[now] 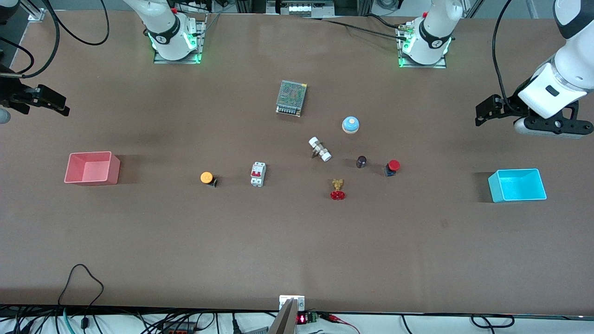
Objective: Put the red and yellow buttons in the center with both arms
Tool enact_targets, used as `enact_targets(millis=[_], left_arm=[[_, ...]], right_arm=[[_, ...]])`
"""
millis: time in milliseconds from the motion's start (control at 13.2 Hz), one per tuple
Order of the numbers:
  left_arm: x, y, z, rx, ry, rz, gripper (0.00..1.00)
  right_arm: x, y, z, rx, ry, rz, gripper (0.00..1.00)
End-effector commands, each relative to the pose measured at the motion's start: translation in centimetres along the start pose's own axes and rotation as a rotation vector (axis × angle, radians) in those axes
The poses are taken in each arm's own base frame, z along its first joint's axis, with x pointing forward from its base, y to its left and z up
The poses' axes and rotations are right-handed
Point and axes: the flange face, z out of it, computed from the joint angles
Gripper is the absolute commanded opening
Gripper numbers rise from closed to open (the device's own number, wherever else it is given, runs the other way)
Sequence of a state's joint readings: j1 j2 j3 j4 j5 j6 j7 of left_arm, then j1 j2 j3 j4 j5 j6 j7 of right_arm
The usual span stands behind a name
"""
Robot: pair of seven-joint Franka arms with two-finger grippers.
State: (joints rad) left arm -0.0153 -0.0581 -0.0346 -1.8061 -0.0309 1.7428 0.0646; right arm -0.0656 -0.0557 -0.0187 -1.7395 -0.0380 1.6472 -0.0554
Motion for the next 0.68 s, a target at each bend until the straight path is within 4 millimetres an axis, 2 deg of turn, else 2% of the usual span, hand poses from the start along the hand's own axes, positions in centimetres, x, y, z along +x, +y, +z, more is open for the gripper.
enact_targets(millis=[0, 151, 303, 454, 605], left_arm=[[-1.0, -0.1, -1.0, 0.015, 0.027, 0.079, 1.00], [-0.9, -0.2, -1.0, 0.010, 0.034, 0.017, 1.00], [-1.1, -0.3, -1.6, 0.015, 0.046, 0.004, 1.00], [-1.1, 0.1, -2.2, 0.026, 0.044, 0.010, 1.00], [0.3, 0.1, -2.8, 0.027, 0.010, 0.003, 1.00]], right_arm=[[-2.0, 0.1, 0.5, 0.011, 0.016, 0.025, 1.00], [-3.2, 0.1, 1.0, 0.017, 0.026, 0.033, 1.00], [-3.4, -0.5, 0.6, 0.007, 0.016, 0.015, 1.00], [-3.8, -0.2, 0.1, 0.011, 0.016, 0.016, 1.00], [-4.0, -0.2, -0.2, 0.011, 0.013, 0.017, 1.00]])
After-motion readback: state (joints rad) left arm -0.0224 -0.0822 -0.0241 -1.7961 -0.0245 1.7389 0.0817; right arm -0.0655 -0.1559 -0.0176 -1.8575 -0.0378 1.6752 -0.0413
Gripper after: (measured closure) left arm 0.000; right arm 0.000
